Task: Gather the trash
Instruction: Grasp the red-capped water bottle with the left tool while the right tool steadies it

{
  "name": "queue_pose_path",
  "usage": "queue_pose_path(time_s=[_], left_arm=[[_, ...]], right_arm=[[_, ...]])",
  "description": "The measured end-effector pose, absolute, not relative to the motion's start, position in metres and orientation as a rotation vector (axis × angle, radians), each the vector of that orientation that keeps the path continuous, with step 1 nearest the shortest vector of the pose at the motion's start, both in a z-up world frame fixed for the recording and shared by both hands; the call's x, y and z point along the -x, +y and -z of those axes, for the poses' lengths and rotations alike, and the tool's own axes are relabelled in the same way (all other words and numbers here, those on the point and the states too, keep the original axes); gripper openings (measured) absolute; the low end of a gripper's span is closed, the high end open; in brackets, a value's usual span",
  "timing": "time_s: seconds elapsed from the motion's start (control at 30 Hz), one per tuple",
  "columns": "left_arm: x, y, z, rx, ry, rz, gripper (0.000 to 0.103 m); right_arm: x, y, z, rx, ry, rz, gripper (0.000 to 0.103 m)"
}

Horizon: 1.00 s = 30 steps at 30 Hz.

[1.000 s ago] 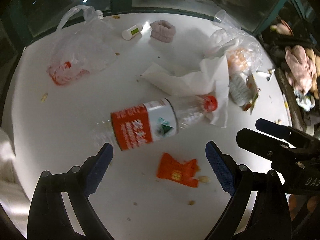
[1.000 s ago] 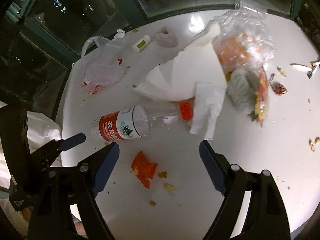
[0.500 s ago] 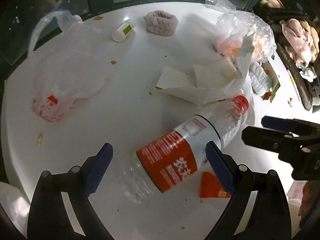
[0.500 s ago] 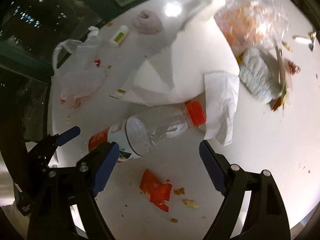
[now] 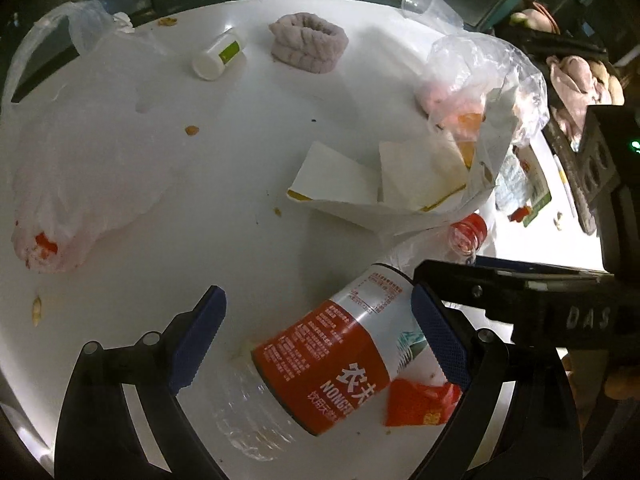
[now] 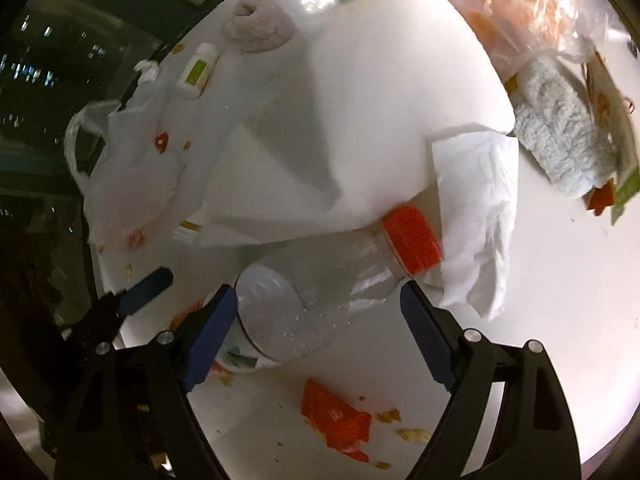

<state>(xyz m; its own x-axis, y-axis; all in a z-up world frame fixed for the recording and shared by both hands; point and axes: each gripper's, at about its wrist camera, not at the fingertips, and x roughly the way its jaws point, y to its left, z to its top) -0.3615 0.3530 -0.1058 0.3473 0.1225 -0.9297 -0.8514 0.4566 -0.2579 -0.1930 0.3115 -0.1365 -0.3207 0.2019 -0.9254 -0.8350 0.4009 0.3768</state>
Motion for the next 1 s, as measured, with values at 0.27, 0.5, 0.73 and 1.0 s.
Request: queue_pose_path(time_s=[0.27, 0.5, 0.73, 1.0], left_arm=[[0.353, 0.348, 0.112, 0.863, 1.063, -0.562, 0.091], [0.332, 0.32, 0.121, 0.793, 1.133, -0.506, 0.091], [0.316, 0.293, 0.136, 0.664, 1.206, -0.503, 0.078], [0.297, 0.264, 0.129, 0.559, 1.187, -0.539, 0.066]], right_arm=[[0.191, 0.324, 0.159, 0.532, 1.677, -1.083, 0.082], [0.208, 0.331, 0.159, 0.618, 1.626, -1.093, 0.086], [0.222, 0.338, 0.154, 0.637, 1.601, -1.119, 0.075], [0.21, 0.333, 0.152, 0.483, 1.667, -1.132, 0.057]])
